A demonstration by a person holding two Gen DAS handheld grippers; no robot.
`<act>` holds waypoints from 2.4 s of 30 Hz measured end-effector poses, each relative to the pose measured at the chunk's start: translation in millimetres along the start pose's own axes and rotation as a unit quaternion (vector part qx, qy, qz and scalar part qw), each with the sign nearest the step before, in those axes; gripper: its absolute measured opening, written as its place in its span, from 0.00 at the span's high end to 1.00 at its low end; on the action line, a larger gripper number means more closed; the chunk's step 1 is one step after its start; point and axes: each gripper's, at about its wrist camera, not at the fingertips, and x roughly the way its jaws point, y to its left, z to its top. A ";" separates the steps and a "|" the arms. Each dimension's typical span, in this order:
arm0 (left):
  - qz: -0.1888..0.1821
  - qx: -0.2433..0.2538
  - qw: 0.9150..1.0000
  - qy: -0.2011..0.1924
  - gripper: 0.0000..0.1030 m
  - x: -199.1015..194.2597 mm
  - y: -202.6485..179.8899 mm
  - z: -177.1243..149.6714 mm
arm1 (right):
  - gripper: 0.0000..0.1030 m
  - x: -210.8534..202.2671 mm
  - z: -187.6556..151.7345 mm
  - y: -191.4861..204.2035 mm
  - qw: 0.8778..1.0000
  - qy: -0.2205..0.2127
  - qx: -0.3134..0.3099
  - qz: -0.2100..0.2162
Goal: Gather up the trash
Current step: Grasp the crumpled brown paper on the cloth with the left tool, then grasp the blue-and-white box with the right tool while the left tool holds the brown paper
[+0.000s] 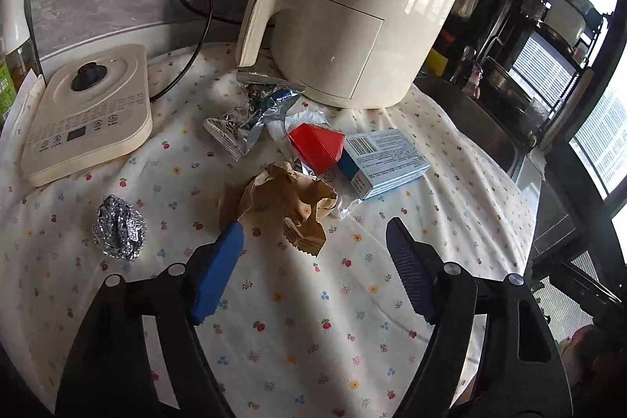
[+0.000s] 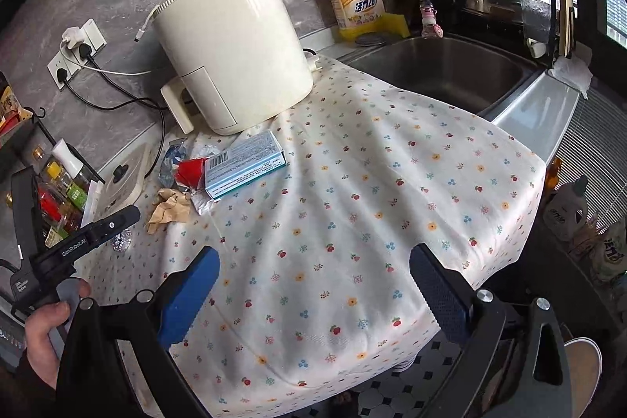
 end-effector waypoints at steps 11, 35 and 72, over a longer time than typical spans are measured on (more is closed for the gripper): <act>-0.054 -0.011 0.998 0.038 0.90 32.4 7.4 9.5 | 0.07 28.8 14.2 17.9 1.000 0.020 0.006 -0.019; 0.059 -0.147 0.985 -0.060 0.90 -43.4 55.8 9.5 | 0.08 188.3 75.0 101.7 0.967 0.182 -0.097 0.147; 0.070 -0.167 0.980 -0.076 0.90 -59.5 74.3 2.9 | 0.38 203.2 88.2 105.7 0.978 0.154 -0.138 -0.041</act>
